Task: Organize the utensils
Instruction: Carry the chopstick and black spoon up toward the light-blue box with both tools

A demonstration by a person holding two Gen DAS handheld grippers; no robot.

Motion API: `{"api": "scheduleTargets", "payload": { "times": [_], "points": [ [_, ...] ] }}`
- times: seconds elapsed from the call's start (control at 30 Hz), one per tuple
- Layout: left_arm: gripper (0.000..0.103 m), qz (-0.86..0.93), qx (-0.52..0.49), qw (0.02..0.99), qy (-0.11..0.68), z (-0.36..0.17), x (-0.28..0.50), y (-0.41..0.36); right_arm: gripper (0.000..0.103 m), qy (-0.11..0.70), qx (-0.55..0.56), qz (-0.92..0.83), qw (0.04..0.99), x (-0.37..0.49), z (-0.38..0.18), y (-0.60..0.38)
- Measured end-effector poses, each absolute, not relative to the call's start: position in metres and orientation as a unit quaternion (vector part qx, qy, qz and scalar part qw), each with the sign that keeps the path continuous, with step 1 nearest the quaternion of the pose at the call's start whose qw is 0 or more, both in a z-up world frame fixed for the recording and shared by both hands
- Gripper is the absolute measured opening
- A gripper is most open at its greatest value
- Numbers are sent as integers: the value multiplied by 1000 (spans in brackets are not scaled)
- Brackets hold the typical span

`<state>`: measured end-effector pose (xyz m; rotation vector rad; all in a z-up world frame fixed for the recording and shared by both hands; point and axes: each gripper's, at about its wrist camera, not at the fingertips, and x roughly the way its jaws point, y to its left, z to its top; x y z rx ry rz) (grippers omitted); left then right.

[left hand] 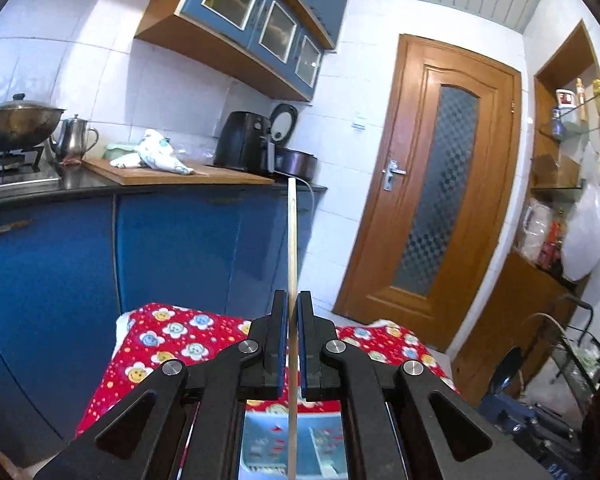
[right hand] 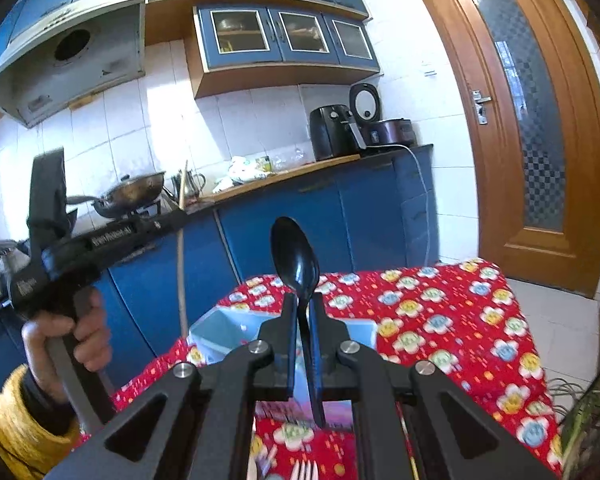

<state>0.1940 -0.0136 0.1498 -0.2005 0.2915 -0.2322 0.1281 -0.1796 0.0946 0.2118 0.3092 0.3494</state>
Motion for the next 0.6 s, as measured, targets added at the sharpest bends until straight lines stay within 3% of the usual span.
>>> {"api": "scheduleTargets", "payload": {
  "times": [0.3, 0.6],
  "points": [
    [4, -98, -107, 978, 150, 112, 219, -8, 7, 138, 113, 175, 968, 175, 80, -175],
    [4, -98, -84, 981, 144, 84, 219, -18, 7, 178, 113, 168, 963, 193, 46, -170]
  ]
}}
